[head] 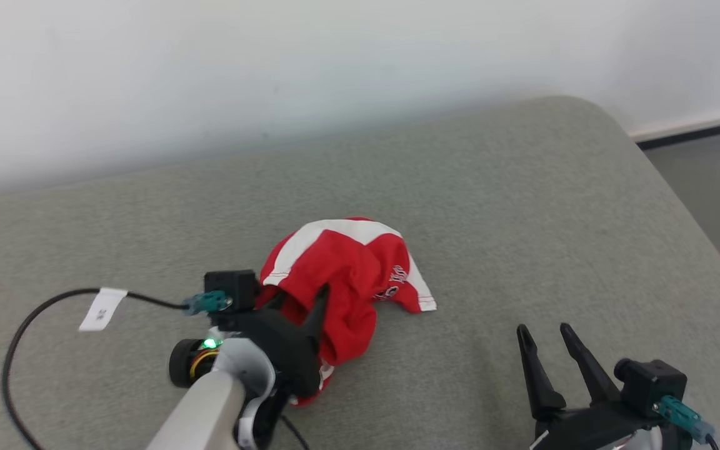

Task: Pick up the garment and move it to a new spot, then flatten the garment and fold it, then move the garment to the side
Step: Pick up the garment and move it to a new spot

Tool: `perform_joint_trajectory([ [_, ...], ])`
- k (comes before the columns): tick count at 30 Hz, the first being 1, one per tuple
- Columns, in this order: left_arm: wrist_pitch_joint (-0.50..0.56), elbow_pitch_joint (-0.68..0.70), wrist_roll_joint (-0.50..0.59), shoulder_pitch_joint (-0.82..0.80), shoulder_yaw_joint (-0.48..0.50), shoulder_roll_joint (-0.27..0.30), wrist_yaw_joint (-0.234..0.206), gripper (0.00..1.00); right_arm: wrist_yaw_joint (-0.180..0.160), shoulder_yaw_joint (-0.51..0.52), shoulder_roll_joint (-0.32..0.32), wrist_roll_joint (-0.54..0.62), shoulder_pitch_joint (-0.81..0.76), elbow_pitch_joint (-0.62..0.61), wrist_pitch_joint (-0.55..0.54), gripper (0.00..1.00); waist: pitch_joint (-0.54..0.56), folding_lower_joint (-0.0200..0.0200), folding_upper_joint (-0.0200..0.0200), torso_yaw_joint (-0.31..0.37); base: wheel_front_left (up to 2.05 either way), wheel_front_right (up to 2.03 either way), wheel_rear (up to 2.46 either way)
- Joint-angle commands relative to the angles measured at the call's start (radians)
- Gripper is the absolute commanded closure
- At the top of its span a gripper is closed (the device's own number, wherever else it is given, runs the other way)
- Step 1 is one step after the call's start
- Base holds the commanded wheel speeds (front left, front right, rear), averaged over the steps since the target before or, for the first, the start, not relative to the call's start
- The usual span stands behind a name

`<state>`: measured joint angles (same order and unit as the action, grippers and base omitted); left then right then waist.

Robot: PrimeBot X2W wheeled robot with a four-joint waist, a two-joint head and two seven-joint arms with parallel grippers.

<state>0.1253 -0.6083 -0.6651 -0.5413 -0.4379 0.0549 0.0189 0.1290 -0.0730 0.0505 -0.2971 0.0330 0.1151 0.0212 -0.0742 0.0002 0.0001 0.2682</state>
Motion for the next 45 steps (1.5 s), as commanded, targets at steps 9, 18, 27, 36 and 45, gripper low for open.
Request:
perform_joint_trajectory([
  [9,-0.105,0.291,0.016,0.202,0.074,0.124,-0.071,0.0,0.003,0.057,0.0,0.033,-0.057,-0.037,-0.03,0.0,0.089,-0.0002,-0.0001,-0.186,0.0,0.0,0.0],
  [18,-0.336,0.443,-0.001,0.36,0.148,0.166,-0.002,0.0,0.003,0.067,0.0,0.037,-0.054,-0.042,-0.02,0.0,0.12,-0.0002,-0.0001,-0.252,0.0,0.0,0.0],
  [27,-0.389,0.565,0.123,0.544,0.239,0.236,-0.066,0.0,0.003,0.086,0.0,0.07,-0.073,-0.056,-0.01,0.0,0.143,-0.0002,-0.0001,-0.25,0.0,0.0,0.0],
  [36,-0.357,0.624,0.173,0.692,0.249,0.278,-0.143,0.0,0.003,0.102,0.0,0.097,-0.099,-0.045,-0.012,0.0,0.143,-0.0002,-0.0001,-0.242,0.0,0.0,0.0],
  [45,-0.342,0.67,0.178,0.702,0.245,0.294,-0.15,0.0,0.003,0.088,0.0,0.11,-0.096,-0.034,-0.001,0.0,0.127,-0.0002,-0.0001,-0.244,0.0,0.0,0.0],
])
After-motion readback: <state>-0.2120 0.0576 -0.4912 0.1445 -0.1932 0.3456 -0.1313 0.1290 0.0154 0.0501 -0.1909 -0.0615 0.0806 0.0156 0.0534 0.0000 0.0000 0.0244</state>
